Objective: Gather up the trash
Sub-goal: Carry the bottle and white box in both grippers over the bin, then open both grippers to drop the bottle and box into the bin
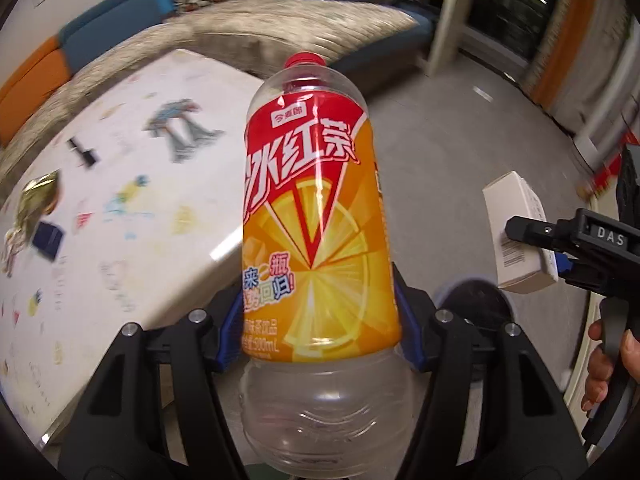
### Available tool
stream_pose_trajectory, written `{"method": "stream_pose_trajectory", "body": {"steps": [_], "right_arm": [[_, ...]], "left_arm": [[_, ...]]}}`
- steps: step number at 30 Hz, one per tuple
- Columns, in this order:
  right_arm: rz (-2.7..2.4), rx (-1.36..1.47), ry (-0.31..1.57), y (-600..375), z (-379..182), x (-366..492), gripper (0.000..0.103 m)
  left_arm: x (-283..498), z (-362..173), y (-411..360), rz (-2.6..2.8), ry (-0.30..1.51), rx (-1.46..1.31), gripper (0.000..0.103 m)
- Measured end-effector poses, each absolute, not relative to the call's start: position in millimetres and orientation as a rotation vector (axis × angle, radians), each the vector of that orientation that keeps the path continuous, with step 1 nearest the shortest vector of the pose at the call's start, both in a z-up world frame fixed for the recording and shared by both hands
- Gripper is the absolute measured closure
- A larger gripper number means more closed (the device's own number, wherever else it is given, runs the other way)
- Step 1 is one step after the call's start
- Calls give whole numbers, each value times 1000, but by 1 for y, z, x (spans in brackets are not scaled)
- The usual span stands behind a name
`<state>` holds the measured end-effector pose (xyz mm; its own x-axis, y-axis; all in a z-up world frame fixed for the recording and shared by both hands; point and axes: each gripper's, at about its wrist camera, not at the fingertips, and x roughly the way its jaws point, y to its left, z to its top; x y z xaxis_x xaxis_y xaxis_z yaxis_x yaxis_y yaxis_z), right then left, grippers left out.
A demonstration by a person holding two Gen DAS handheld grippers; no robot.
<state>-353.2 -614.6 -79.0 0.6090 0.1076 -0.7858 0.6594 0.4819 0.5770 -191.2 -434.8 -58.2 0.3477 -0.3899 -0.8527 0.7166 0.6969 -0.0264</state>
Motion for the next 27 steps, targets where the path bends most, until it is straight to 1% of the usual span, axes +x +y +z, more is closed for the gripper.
{"method": "stream_pose_trajectory", "body": {"steps": [5,11,18,27], "right_arm": [[-509,1142,881,-645,-125,-433,35],[-588,1246,899,-664,-175,-491,35],[-613,1332,915,-671,-213,-509,34],[-645,1429,961,-676,-260,-524,33]], "left_arm": [[-246,-88,-487,-853,1000,507,44],[-292,-131,-530,-948,1051,645,44],[-328,-185,-558,-1009,1134,777,44],[-359,-235,-578,-1034,1256,871,43]]}}
